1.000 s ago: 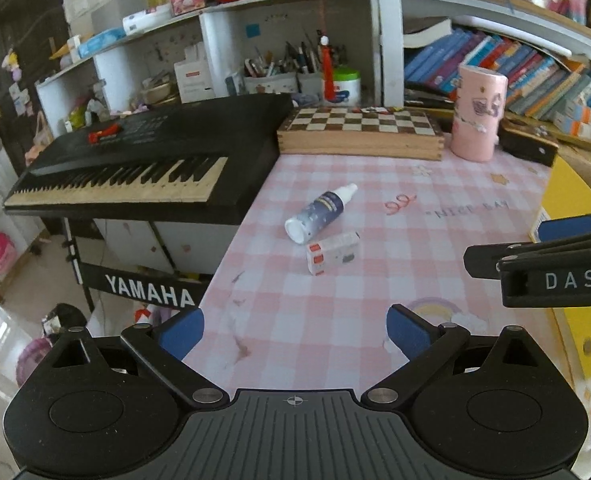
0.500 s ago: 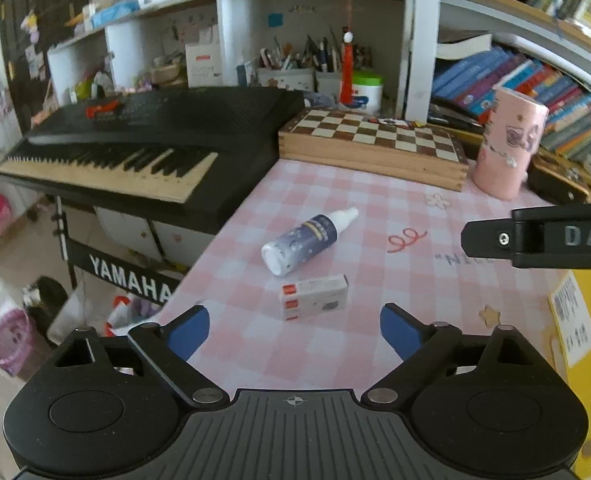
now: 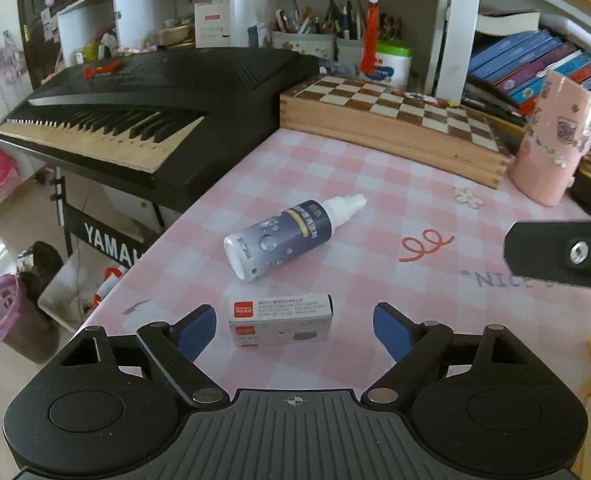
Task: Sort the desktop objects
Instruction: 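Move both tools toward the spray bottle and small white box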
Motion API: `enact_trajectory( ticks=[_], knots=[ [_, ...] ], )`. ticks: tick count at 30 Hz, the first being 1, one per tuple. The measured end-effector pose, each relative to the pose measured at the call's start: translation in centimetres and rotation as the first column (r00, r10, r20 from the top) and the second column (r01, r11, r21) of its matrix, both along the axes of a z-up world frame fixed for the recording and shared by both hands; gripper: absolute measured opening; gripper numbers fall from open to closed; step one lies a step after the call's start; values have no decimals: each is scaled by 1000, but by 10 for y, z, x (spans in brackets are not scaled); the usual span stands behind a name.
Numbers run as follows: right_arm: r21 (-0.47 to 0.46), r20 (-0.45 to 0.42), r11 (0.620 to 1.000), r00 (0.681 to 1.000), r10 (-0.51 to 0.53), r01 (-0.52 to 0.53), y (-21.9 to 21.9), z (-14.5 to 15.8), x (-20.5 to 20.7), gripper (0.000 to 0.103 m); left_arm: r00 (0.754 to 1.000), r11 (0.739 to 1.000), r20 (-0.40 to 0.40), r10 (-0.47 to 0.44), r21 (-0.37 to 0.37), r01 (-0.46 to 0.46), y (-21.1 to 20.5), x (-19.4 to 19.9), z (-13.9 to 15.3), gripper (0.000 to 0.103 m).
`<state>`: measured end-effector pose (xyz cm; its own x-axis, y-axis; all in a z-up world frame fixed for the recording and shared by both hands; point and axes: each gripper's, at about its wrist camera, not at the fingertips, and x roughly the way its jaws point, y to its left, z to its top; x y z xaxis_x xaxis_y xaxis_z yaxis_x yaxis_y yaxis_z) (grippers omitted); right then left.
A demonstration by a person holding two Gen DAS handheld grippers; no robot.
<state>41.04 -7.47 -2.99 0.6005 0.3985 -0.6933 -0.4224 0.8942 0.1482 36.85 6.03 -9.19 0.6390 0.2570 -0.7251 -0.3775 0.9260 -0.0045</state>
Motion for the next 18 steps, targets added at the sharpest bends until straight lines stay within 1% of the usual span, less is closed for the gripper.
enact_trajectory(
  ticks=[1, 3, 4, 5, 6, 9, 11, 15, 18],
  knots=[
    [0, -3, 1000, 1000, -1, 1, 1, 0, 2, 80, 1000, 1000, -6, 8, 2, -8, 0, 2, -2, 83],
    [-3, -4, 1000, 1000, 0, 0, 3, 0, 7, 80, 1000, 1000, -21, 20, -8, -20, 2, 6, -6, 72],
    [-5, -3, 1000, 1000, 4, -4, 5, 0, 8, 80, 999, 1000, -30, 25, -12, -26, 2, 7, -8, 62],
    [-7, -2, 1000, 1000, 9, -9, 7, 0, 9, 80, 999, 1000, -27, 30, 8, -29, 1, 7, -9, 53],
    [-9, -2, 1000, 1000, 15, -15, 9, 0, 11, 80, 999, 999, -26, 26, 21, -25, 1, 6, -9, 53],
    [-9, -5, 999, 1000, 30, -30, 15, -2, 14, 80, 999, 1000, -26, 26, -2, -26, 8, -1, -5, 52],
    [-3, -12, 999, 999, 37, -37, 19, -4, 17, 80, 999, 1000, -19, 29, -4, -29, 13, -10, 2, 52],
    [13, -33, 999, 998, 49, -49, 32, -11, 25, 80, 999, 999, -7, 35, 22, -35, 26, -37, 18, 52],
    [29, -65, 997, 995, 70, -69, 48, -21, 33, 80, 999, 998, -3, 50, 41, -50, 37, -57, 32, 52]
  ],
)
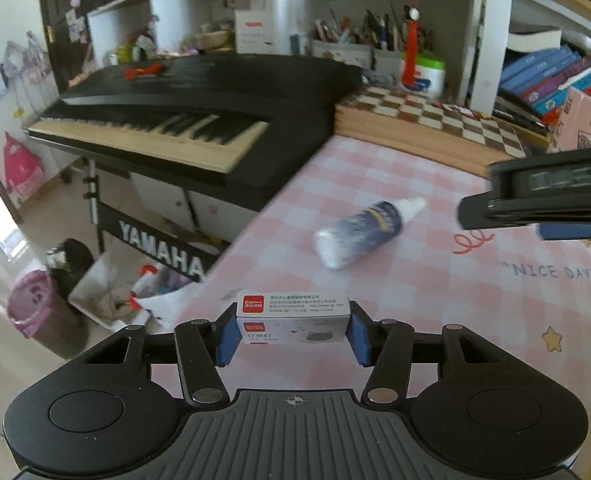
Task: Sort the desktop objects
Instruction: 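Move both tools toward the spray bottle and small white box, then grasp the small white box with the left tool while the right tool grasps the spray bottle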
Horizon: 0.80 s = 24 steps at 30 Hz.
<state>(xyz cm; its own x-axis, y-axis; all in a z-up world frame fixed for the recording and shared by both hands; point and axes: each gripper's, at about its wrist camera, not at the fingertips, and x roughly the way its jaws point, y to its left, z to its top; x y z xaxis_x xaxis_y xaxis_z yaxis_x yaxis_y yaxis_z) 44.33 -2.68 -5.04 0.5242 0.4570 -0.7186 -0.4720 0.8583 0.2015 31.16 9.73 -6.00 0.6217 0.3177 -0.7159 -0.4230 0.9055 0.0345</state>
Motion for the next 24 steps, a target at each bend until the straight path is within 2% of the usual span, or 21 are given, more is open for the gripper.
enact_trajectory(
  ticks=[3, 6, 8, 10, 13, 14, 17, 20, 21, 22, 24],
  knots=[
    [37, -68, 999, 998, 6, -4, 17, -12, 9, 78, 1000, 999, 16, 24, 30, -24, 9, -18, 14, 53],
    [106, -179, 992, 983, -49, 69, 38, -26, 23, 70, 998, 994, 41, 47, 92, -51, 13, -37, 29, 53],
    [119, -200, 986, 976, -92, 117, 53, -33, 31, 65, 997, 989, 53, 56, 136, -63, 14, -46, 38, 53],
    [88, -202, 984, 970, -135, 155, 71, -39, 37, 59, 996, 984, 68, 62, 165, -72, 15, -54, 48, 53],
    [41, -176, 985, 971, -161, 170, 93, -49, 40, 62, 993, 981, 97, 71, 173, -87, 17, -63, 57, 53],
    [32, -142, 986, 977, -158, 164, 97, -51, 36, 63, 992, 981, 103, 76, 171, -93, 18, -66, 60, 53],
    [-23, -56, 995, 994, -99, 97, 104, -56, 24, 63, 990, 978, 108, 86, 178, -105, 20, -69, 61, 53],
    [-66, 9, 997, 1000, -26, 26, 98, -58, 12, 50, 991, 978, 107, 80, 185, -99, 20, -69, 59, 53],
    [-86, 32, 996, 999, -15, 17, 93, -58, 7, 37, 991, 979, 110, 75, 181, -94, 20, -69, 59, 53],
    [-108, 46, 994, 999, -18, 23, 91, -58, 6, 31, 991, 980, 114, 69, 178, -89, 19, -68, 59, 53],
    [-141, 66, 989, 997, -34, 43, 80, -59, 0, 30, 991, 982, 123, 54, 171, -75, 18, -67, 60, 53]
  ],
)
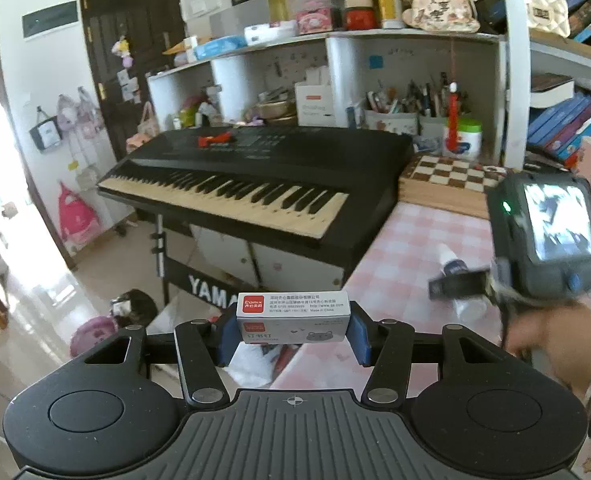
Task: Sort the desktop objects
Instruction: 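Grasp the small white box with the left tool while the right tool grasps the spray bottle, then carry the small box and spray bottle toward the yellow box with both tools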
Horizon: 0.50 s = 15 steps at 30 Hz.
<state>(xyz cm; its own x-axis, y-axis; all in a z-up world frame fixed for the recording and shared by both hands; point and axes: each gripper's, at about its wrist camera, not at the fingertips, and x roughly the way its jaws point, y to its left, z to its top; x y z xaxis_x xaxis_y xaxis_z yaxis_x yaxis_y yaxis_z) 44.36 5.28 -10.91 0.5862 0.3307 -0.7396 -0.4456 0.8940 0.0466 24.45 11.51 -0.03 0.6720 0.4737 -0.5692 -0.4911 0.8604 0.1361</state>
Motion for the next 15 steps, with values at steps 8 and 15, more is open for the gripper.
enact_trajectory(
  ticks=[8, 15],
  knots=[
    [-56, 30, 998, 999, 11, -10, -27, -4, -1, 31, 998, 996, 32, -58, -70, 60, -4, 9, -2, 53],
    [6, -16, 1000, 1000, -4, 5, -39, 3, 5, 30, 997, 990, 38, -73, -119, 77, -3, 4, -2, 53]
  ],
)
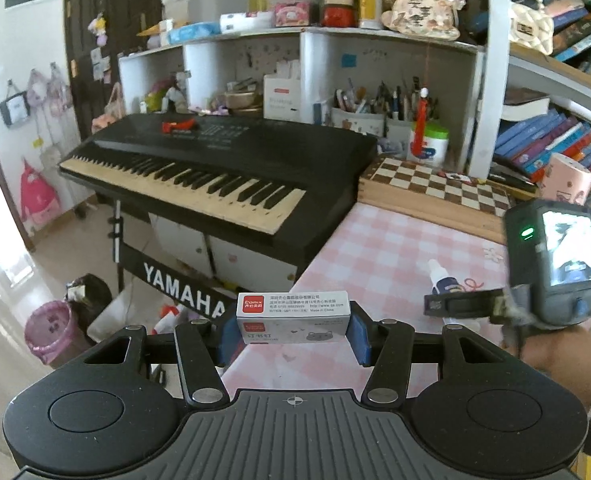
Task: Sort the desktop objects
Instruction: 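Carry the small box and spray bottle toward the yellow box with both tools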
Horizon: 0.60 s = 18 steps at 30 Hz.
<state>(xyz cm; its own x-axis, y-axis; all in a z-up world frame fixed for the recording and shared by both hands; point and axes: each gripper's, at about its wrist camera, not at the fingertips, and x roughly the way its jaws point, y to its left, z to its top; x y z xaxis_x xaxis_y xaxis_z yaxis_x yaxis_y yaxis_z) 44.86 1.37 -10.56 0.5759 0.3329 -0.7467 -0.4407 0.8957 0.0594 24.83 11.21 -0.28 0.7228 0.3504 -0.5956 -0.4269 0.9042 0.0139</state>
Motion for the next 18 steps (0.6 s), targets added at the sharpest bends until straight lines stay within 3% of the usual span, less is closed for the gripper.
enact_trajectory(
  ticks=[6, 11, 18],
  knots=[
    [139, 1, 988, 998, -69, 68, -44, 44, -31, 30, 996, 997, 48, -71, -9, 71, 4, -11, 12, 53],
    [226, 60, 969, 992, -112, 96, -82, 93, -74, 30, 984, 988, 85, -154, -13, 156, 4, -21, 26, 53],
    [227, 102, 969, 987, -121, 95, -108, 126, -145, 30, 955, 965, 152, -255, -22, 262, 5, -55, 42, 53]
  ],
)
